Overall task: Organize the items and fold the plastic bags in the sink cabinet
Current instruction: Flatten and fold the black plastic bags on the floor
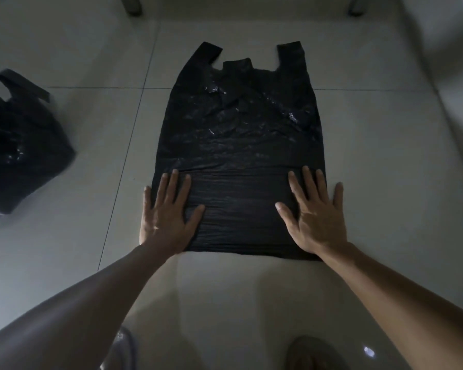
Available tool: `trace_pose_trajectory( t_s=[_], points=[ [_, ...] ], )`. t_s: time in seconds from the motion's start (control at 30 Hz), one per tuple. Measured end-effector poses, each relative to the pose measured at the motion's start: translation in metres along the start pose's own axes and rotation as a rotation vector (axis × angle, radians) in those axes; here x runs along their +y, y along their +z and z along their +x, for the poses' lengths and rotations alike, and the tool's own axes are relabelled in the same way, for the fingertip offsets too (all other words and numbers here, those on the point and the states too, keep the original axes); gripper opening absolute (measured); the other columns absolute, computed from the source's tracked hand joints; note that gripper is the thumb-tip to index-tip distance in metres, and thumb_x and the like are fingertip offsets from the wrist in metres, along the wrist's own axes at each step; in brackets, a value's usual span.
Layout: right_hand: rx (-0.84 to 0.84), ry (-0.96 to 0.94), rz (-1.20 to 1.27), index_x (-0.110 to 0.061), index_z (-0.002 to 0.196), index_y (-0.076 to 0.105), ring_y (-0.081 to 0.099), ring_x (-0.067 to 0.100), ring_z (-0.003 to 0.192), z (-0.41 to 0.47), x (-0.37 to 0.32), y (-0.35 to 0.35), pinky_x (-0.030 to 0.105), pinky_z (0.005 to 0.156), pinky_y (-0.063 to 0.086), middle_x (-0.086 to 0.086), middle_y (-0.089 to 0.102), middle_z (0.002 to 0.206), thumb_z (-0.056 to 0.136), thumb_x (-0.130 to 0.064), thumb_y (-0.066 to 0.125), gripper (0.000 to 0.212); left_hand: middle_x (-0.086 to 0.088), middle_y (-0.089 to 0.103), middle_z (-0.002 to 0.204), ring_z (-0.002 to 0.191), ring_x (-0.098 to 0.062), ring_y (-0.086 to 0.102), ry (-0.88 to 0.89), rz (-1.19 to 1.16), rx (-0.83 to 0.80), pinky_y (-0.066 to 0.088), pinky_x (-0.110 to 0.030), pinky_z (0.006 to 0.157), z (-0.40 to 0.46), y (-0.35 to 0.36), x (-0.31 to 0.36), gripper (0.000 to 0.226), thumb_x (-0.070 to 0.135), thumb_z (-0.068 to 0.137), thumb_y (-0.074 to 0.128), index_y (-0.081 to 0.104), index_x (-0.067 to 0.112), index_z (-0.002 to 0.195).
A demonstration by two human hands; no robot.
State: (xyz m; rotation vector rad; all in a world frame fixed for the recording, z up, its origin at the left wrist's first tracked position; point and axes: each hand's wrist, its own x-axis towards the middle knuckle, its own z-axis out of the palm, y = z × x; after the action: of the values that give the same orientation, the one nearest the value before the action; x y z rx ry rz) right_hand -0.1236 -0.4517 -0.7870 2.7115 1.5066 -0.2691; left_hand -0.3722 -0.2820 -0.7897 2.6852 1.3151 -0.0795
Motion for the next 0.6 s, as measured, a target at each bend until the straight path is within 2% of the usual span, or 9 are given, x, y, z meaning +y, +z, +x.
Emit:
trace_pose_trajectory(
  t_s=[0.13,0.23,0.33,0.5,0.6],
  points=[
    [-0.027,-0.012,-0.023,-0.031,0.156,0.005,0.0,0.028,0.151,0.002,-0.001,-0.004,0.064,0.116,0.004,0.003,0.004,0.164,0.09,-0.071,0.002,0.076,-0.005,0.003,0.162,0.149,-0.023,0.002,-0.029,-0.016,0.015,0.0,-0.058,0.117,-0.006,-0.002,-0.016,0.079,0.065,0.091,0.007,0.009,0.018,0.155],
    [0.003,-0.027,-0.047,-0.021,0.153,0.024,0.011,0.035,0.149,0.015,-0.002,-0.017,0.066,0.114,0.007,0.009,0.018,0.162,0.091,-0.066,0.009,0.078,-0.013,0.01,0.16,0.149,-0.028,0.007,0.012,-0.002,0.069,0.0,-0.059,0.117,0.001,-0.009,-0.006,0.075,0.058,0.095,0.015,0.021,0.009,0.152],
    [0.061,-0.084,0.001,-0.015,0.151,0.03,0.017,0.037,0.148,0.041,-0.012,-0.033,0.063,0.116,0.01,0.012,0.023,0.16,0.093,-0.058,0.017,0.073,-0.011,0.008,0.161,0.149,-0.026,0.002,0.153,-0.047,0.125,0.0,-0.054,0.119,0.03,-0.022,0.025,0.071,0.053,0.096,0.021,0.021,0.009,0.152],
    [0.102,-0.238,0.092,-0.014,0.154,0.023,0.011,0.032,0.15,0.093,-0.042,-0.04,0.056,0.119,0.01,0.009,0.016,0.162,0.101,-0.039,0.033,0.059,-0.006,0.002,0.162,0.149,-0.019,-0.003,0.291,-0.001,0.088,-0.002,-0.049,0.12,0.096,-0.033,0.062,0.066,0.046,0.097,0.019,0.014,0.011,0.153],
    [0.021,-0.231,0.121,-0.021,0.156,0.014,0.002,0.026,0.151,0.128,-0.043,-0.036,0.054,0.121,0.004,0.003,0.006,0.164,0.103,-0.042,0.03,0.06,-0.002,-0.004,0.162,0.149,-0.017,-0.007,0.278,0.047,0.018,-0.004,-0.047,0.12,0.129,-0.024,0.057,0.063,0.046,0.1,0.02,0.006,0.017,0.154]
  ],
)
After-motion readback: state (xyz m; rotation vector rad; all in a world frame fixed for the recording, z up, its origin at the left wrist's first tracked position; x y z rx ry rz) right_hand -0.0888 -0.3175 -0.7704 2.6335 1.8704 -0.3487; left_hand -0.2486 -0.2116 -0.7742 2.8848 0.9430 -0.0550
